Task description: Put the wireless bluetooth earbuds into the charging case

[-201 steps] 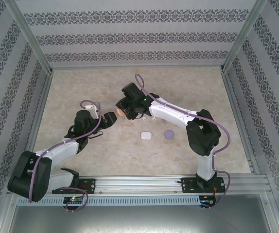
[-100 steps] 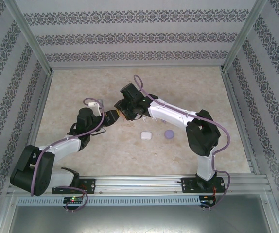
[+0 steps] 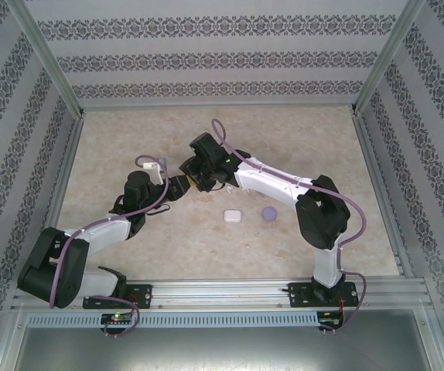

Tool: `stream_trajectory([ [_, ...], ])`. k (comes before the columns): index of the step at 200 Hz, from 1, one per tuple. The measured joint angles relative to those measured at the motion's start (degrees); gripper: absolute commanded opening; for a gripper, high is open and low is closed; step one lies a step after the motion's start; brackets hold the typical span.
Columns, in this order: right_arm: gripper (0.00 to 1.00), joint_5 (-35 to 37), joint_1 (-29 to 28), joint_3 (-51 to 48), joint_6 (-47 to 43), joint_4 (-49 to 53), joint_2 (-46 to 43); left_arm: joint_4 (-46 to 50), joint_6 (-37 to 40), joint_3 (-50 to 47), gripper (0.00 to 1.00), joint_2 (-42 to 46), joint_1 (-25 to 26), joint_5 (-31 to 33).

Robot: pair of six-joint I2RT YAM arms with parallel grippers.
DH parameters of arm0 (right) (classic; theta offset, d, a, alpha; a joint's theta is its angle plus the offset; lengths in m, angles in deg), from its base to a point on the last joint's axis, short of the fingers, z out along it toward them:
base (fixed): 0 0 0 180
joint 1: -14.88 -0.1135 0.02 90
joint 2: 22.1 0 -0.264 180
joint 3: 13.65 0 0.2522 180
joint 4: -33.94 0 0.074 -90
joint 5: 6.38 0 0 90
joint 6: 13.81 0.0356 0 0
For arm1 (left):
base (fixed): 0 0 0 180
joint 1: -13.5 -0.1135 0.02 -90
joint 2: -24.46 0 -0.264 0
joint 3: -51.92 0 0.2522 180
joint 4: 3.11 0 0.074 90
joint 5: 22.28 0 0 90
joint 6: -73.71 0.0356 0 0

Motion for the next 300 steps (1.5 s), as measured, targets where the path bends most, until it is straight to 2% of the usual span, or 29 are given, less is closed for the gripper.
stream_trajectory([
  [39,0.47,-0.17,-0.13,0.00,0.02,-0.17,0.00,-0.02,-0.09,0.02,0.20,-0.09,0.26,0.68],
  [88,0.48,-0.11,-0.13,0.00,0.17,-0.33,0.00,-0.02,-0.02,0.04,0.06,-0.07,0.26,0.83],
  [103,0.59,-0.11,-0.11,0.00,0.22,-0.48,0.00,0.00,0.00,0.13,0.00,-0.04,0.26,0.90],
  [124,0.76,-0.35,-0.11,0.00,0.15,-1.11,-0.07,0.04,0.00,0.57,0.00,0.11,0.46,1.11],
  [155,0.83,-0.33,1.25,-0.57,-1.97,-1.62,-2.08,1.31,0.11,0.92,0.00,0.61,0.59,1.27],
  [181,0.89,0.07,4.74,-3.96,-8.90,-1.97,-7.96,3.91,0.98,2.58,0.00,1.03,0.59,0.61],
  [213,0.86,-2.64,10.36,-11.65,-22.93,-7.30,-16.41,8.04,3.26,6.34,0.00,1.27,0.59,-2.49],
  [260,0.84,-13.75,17.16,-24.61,-45.03,-15.34,-24.00,14.25,6.62,12.66,0.00,1.25,0.59,-9.75],
  [300,0.80,-24.30,18.25,-28.00,-53.55,-19.93,-24.39,17.59,8.04,17.59,0.00,0.74,0.59,-16.44],
])
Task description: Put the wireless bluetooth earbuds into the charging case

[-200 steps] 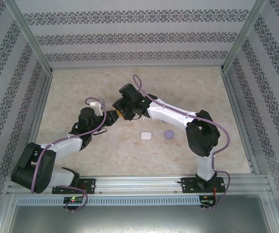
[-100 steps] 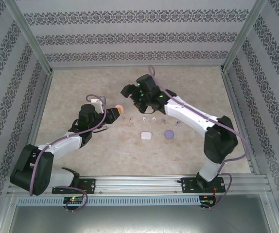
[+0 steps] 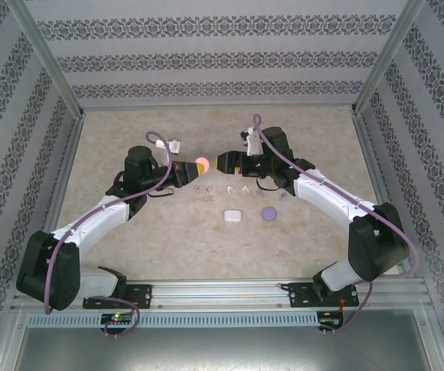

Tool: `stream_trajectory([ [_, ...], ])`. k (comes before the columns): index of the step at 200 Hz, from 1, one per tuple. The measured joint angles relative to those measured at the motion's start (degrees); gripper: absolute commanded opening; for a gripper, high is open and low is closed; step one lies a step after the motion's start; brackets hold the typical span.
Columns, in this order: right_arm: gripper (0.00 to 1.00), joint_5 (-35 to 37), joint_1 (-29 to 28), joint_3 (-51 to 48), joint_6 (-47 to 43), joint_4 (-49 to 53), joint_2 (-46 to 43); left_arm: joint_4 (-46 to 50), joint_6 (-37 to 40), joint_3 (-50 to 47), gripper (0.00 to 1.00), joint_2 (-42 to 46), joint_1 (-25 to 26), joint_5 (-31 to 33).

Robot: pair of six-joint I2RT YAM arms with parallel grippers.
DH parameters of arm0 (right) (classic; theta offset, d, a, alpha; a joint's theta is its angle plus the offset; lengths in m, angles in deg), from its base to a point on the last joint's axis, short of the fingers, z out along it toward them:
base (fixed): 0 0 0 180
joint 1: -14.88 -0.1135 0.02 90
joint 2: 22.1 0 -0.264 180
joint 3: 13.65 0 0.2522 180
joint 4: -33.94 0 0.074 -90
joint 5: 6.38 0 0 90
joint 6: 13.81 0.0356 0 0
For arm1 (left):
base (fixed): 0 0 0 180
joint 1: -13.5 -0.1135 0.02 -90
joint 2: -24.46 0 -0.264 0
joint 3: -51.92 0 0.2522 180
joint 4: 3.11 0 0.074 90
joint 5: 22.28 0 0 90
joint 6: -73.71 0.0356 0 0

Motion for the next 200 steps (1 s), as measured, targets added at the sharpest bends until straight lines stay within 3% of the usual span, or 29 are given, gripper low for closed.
stream_trajectory([
  [39,0.77,-4.76,-0.39,-0.70,-1.88,-4.96,0.00,2.23,0.85,0.98,0.00,-0.61,0.00,-3.19],
  [140,0.66,-7.15,-2.25,-1.07,-1.86,-8.94,3.19,5.09,1.03,1.70,0.00,-0.85,-0.02,-3.65],
  [200,0.59,-6.71,0.98,-2.10,-0.66,-11.78,7.63,6.62,1.01,2.01,0.00,-0.46,0.04,-4.17],
])
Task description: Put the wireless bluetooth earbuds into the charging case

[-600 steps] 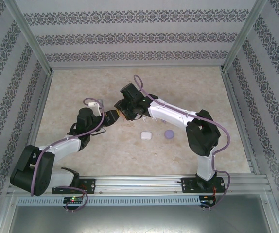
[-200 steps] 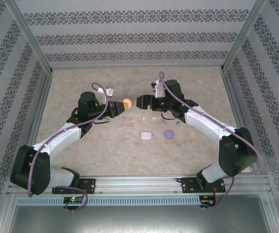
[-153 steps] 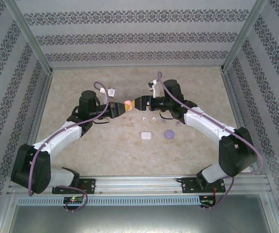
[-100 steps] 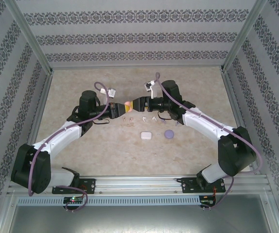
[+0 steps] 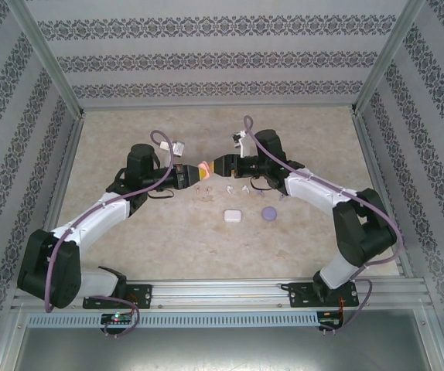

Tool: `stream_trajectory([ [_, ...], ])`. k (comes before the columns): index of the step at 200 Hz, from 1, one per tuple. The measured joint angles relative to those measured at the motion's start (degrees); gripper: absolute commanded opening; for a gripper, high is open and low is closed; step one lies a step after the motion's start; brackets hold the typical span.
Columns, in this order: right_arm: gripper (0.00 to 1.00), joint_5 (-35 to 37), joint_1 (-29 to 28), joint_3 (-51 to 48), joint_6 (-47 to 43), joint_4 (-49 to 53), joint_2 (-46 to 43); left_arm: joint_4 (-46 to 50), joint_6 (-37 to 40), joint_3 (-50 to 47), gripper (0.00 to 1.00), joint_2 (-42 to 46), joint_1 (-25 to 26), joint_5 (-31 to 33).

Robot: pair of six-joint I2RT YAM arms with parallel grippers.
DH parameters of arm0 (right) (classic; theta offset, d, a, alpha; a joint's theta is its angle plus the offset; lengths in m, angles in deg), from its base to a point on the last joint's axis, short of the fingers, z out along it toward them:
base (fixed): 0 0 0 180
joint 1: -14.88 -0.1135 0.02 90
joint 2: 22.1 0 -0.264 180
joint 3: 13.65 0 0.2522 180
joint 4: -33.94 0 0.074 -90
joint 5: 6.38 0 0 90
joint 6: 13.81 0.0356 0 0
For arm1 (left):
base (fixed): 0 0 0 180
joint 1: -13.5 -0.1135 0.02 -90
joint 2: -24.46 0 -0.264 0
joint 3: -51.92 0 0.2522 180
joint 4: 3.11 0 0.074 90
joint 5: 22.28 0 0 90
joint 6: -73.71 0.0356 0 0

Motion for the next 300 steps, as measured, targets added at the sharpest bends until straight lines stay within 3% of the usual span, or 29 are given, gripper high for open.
stream_trajectory([
  [41,0.59,0.22,1.81,-2.73,1.44,0.63,0.59,-0.87,-0.02,0.90,0.00,0.63,0.00,-0.74],
  [112,0.55,-5.11,1.81,-5.73,6.60,-4.98,-8.70,-3.17,-0.72,0.90,0.00,0.63,0.00,-3.23],
  [300,0.37,-9.20,0.02,-5.70,10.71,-10.38,-7.08,-6.73,-2.62,1.53,0.00,0.09,0.44,-6.03],
])
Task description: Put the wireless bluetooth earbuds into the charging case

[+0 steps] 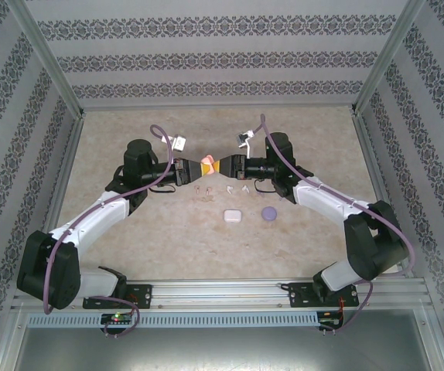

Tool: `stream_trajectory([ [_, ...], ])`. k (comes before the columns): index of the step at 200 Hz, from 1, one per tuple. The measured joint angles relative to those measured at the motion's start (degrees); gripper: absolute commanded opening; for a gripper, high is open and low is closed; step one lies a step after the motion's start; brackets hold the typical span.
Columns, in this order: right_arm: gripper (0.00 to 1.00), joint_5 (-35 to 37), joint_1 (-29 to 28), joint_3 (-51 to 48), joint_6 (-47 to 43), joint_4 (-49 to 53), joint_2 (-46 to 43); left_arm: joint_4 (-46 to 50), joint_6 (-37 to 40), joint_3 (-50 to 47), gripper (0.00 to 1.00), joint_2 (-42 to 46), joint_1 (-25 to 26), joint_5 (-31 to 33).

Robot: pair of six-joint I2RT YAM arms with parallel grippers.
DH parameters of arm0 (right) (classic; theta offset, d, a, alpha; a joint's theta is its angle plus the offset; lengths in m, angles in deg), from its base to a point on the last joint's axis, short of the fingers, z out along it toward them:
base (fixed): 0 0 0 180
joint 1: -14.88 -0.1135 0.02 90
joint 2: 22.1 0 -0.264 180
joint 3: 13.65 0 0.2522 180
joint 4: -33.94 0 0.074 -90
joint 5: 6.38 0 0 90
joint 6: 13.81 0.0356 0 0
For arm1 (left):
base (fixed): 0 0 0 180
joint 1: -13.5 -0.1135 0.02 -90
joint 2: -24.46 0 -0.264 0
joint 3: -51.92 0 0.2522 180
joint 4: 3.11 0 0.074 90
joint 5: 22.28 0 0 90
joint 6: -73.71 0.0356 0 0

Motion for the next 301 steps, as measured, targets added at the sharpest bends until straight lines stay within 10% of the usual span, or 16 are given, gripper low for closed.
stream_trajectory([
  [119,0.00,-0.66,-0.37,0.90,1.27,-0.39,1.09,-0.98,-0.02,0.00,0.00,-0.87,0.55,1.01],
  [201,0.00,0.63,0.52,2.54,-0.76,3.04,2.58,9.25,6.19,3.45,1.00,-1.07,1.33,9.31],
  [301,0.00,6.93,4.39,21.81,-33.68,36.81,10.14,47.21,32.92,31.82,0.95,-8.96,-0.66,13.70],
])
